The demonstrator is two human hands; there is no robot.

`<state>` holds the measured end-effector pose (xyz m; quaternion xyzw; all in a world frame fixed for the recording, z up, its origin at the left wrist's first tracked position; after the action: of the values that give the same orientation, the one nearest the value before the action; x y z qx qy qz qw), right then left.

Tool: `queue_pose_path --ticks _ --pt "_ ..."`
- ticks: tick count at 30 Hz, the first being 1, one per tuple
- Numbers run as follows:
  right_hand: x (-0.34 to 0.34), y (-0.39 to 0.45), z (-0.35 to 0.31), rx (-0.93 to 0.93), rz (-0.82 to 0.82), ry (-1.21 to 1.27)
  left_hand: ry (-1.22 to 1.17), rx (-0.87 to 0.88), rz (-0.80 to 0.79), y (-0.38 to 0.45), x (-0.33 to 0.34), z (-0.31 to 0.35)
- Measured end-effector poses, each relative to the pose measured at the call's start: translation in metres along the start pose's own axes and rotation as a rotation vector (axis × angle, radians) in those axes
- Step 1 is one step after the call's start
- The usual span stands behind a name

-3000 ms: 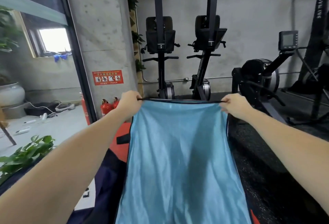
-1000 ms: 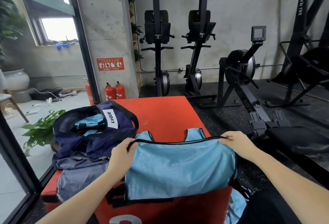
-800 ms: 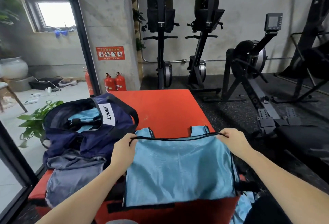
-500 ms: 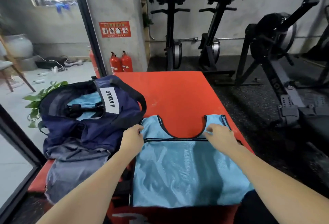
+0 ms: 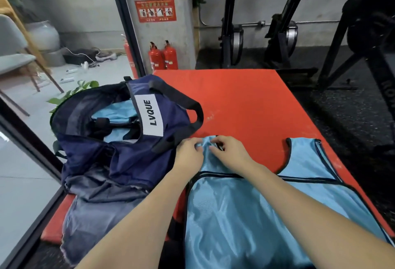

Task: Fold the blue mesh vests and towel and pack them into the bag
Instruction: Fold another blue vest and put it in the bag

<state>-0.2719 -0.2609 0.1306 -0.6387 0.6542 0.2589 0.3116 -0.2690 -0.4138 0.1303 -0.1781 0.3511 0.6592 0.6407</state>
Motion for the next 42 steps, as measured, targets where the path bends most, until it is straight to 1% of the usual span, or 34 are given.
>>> queue_pose_path --ticks 4,7,10,14,17,19,21,23,25,27,28,29,31,33,35,37,38,40,42 --pt "0.003 0.013 0.002 0.046 -0.015 0.064 -0.024 -0.009 0.024 0.006 0.0 -0.004" --pt "-0.001 0.015 0.003 0.066 -0.055 0.184 -0.063 -0.047 0.057 0.008 -0.001 0.0" --pt "-0.007 0.011 0.002 0.076 -0.052 0.362 -0.215 -0.1 0.101 0.008 0.0 0.006" --pt "-0.02 0.006 0.002 0.089 0.039 0.576 -0.433 -0.131 0.219 0.007 -0.006 0.016" --pt "-0.028 0.003 0.003 0.084 0.111 0.64 -0.549 -0.12 0.319 0.008 -0.015 0.024" --pt "-0.032 0.001 0.003 0.086 0.121 0.662 -0.601 -0.119 0.323 0.009 -0.02 0.026" --pt "-0.03 0.002 0.002 0.075 0.082 0.637 -0.632 -0.121 0.29 0.009 -0.02 0.025" --pt "-0.026 0.005 0.006 0.071 -0.015 0.504 -0.512 -0.087 0.236 0.009 -0.018 0.019" --pt "-0.021 0.007 0.012 0.062 -0.104 0.221 -0.231 -0.025 0.119 0.006 -0.014 0.009" --pt "-0.018 0.006 0.017 0.042 -0.125 -0.058 0.049 0.031 -0.043 0.003 -0.005 -0.002" --pt "-0.018 0.005 0.018 0.038 -0.116 -0.13 0.144 0.04 -0.106 0.001 -0.002 -0.006" --pt "-0.019 0.004 0.019 0.039 -0.104 -0.15 0.221 0.051 -0.142 -0.001 0.0 -0.007" --pt "-0.021 0.003 0.021 0.033 -0.068 -0.119 0.344 0.075 -0.124 -0.002 -0.001 -0.005" --pt "-0.026 0.0 0.025 0.02 -0.025 -0.13 0.404 0.101 -0.101 -0.003 -0.002 -0.001" --pt "-0.033 -0.005 0.032 0.018 0.008 -0.17 0.434 0.116 -0.092 -0.005 -0.002 -0.001" --pt "-0.043 -0.011 0.042 0.025 0.045 -0.198 0.448 0.145 -0.03 -0.006 0.002 0.003" --pt "-0.049 -0.014 0.047 0.029 0.067 -0.21 0.456 0.167 -0.023 -0.007 0.006 0.007" --pt "-0.063 -0.02 0.062 0.048 0.109 -0.221 0.449 0.219 -0.016 -0.01 0.014 0.021" --pt "-0.079 -0.024 0.081 0.082 0.155 -0.206 0.44 0.304 0.031 -0.014 0.025 0.039"
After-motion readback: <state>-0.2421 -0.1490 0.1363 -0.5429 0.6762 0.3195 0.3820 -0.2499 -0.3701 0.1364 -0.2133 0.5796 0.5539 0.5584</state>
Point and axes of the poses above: each hand's wrist, its own y-axis towards the middle knuckle, its own x-axis out of the palm, z = x × y, the point moved 1 cm from there along y, towards the middle knuckle, and after that the axes turned 11 degrees about x, right-handed, at the moved point
